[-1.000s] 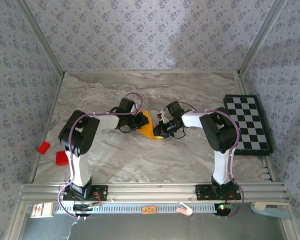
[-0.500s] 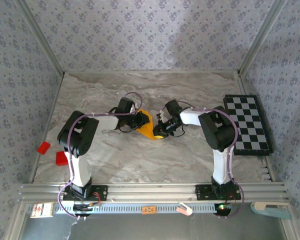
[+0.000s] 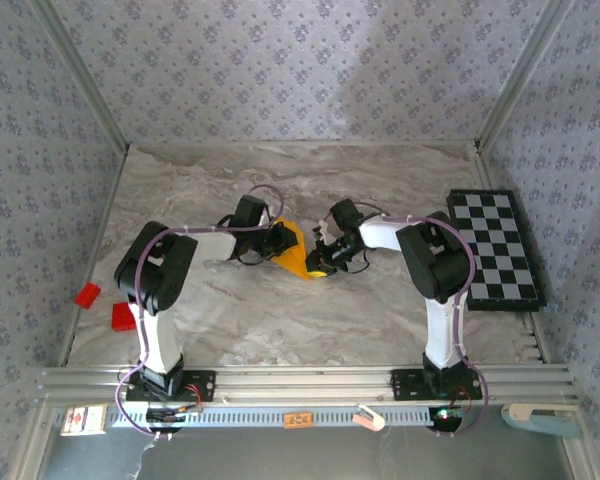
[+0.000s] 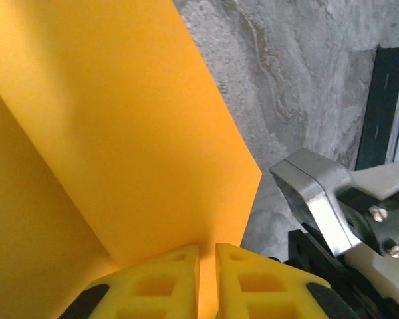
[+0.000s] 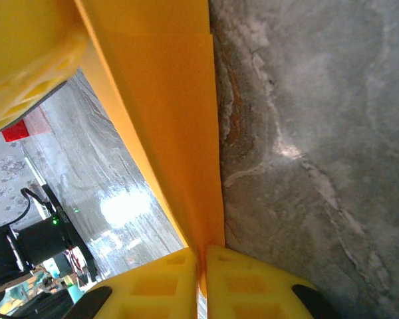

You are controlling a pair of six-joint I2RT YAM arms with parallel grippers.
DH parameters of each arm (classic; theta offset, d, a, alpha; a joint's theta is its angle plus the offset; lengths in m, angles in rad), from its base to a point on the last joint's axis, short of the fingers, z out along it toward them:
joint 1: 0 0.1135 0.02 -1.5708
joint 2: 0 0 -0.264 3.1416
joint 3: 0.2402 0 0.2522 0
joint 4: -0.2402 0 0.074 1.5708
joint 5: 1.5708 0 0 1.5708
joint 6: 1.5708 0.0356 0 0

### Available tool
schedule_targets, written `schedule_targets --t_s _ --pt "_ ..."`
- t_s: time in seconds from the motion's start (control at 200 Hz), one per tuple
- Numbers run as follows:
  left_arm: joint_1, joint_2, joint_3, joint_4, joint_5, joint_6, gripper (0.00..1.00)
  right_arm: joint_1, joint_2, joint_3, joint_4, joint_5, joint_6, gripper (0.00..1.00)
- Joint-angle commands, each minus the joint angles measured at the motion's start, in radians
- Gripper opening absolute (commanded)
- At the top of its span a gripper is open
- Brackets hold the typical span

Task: Fold a paper plane with a square sheet of paper (pick it up from the middle)
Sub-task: Fourth fold the wing at the center of the table.

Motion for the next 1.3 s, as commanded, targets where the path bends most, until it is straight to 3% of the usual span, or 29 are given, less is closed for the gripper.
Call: schedule_targets --t_s 0.0,1.294 --pt "0.014 0.004 0.008 -0.034 -0.032 -0.013 0.14 0.004 0.051 -0.01 -0.068 0.084 -0.013 0.13" --pt "0.019 0.038 0.017 -0.08 -0.064 -0.02 0.12 0.001 0.058 -0.005 -0.085 0.084 -0.006 0.15"
